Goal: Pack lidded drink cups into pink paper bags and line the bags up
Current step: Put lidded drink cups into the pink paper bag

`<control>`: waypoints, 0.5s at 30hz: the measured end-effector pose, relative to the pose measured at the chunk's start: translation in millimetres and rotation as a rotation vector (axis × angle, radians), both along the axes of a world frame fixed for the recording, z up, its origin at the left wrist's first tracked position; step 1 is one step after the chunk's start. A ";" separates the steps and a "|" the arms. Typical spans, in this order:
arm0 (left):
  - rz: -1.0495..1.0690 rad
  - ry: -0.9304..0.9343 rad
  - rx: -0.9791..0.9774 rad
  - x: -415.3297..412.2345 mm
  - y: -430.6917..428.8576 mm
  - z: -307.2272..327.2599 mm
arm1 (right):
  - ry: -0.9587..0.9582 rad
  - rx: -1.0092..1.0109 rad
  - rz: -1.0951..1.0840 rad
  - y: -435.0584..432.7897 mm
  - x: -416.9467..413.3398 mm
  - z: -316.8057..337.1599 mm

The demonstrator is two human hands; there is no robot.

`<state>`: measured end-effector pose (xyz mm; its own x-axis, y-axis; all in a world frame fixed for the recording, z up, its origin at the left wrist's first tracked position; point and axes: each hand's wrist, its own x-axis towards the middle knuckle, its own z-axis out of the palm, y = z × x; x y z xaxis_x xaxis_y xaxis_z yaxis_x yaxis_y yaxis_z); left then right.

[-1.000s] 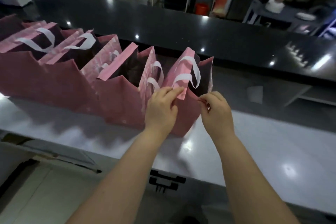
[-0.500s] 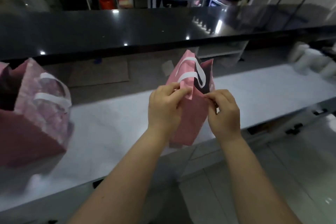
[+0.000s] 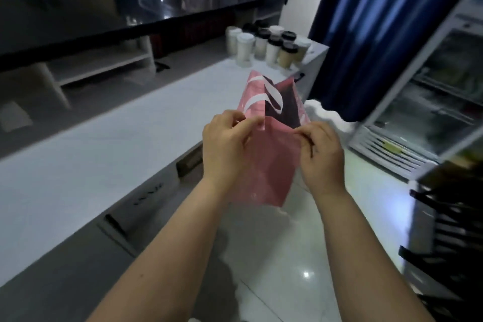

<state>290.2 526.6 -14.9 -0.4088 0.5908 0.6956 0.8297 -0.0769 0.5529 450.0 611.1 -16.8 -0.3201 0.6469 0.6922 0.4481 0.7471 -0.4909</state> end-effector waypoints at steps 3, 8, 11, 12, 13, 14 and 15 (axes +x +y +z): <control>-0.025 0.045 -0.042 47.9 54.1 -10.9 | -0.004 -0.050 -0.098 35.9 49.8 -11.5; 0.048 0.152 -0.165 85.7 110.1 -41.9 | -0.075 -0.169 -0.164 77.2 104.5 -39.9; 0.021 0.188 -0.213 93.6 138.0 -55.9 | -0.064 -0.218 -0.232 95.6 114.4 -54.1; 0.009 0.201 -0.218 94.8 147.5 -59.2 | -0.054 -0.215 -0.241 101.8 114.0 -57.3; 0.002 0.207 -0.217 94.0 156.9 -61.6 | -0.049 -0.205 -0.238 108.5 112.5 -59.5; -0.002 0.204 -0.210 90.4 166.7 -63.1 | -0.051 -0.196 -0.226 116.8 110.1 -60.7; -0.006 0.192 -0.199 84.1 176.8 -63.5 | -0.057 -0.194 -0.212 126.9 107.0 -60.9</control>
